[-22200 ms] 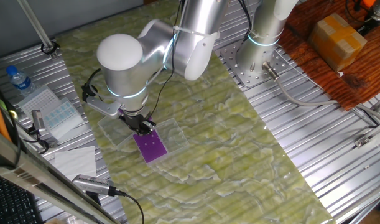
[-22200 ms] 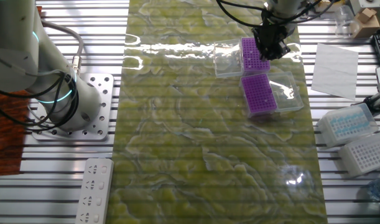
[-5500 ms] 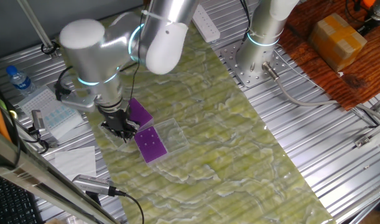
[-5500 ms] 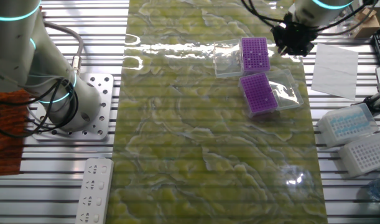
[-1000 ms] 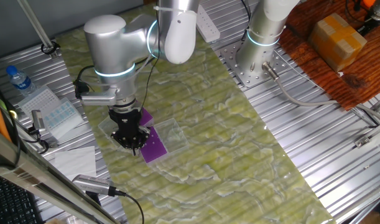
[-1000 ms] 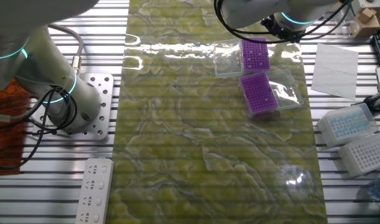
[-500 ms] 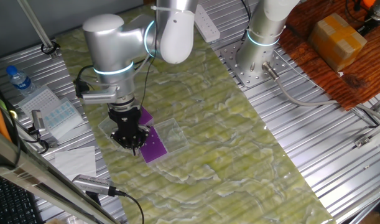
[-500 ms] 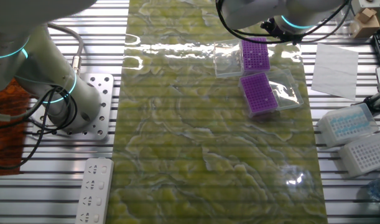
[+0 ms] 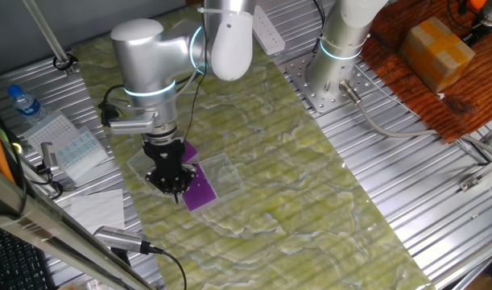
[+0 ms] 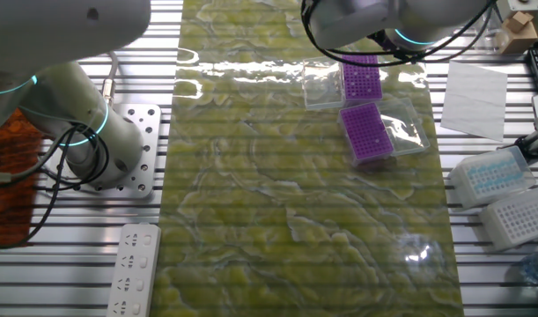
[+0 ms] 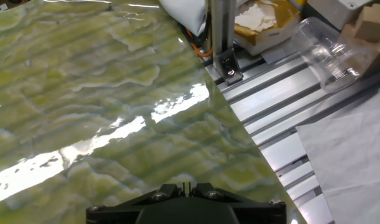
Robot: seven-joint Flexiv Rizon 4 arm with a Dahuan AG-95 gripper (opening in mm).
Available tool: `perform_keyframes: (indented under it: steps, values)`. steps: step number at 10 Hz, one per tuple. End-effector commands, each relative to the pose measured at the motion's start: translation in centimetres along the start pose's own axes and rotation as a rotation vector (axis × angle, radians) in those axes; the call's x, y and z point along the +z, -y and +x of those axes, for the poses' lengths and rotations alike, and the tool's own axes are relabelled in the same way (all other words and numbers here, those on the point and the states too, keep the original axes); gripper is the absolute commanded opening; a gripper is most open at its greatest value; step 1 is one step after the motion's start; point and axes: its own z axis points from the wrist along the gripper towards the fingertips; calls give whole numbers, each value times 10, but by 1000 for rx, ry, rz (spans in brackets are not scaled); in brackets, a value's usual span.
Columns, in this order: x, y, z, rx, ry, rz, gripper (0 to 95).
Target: Transfer all small pipette tips from one holder to another
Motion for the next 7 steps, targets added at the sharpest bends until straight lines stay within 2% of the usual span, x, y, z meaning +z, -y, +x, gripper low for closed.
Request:
perform_keyframes:
  steps: [1, 7]
  values:
    - [9, -8, -2, -32, 66, -27, 0]
    - [18, -14, -5, -54, 73, -32, 0]
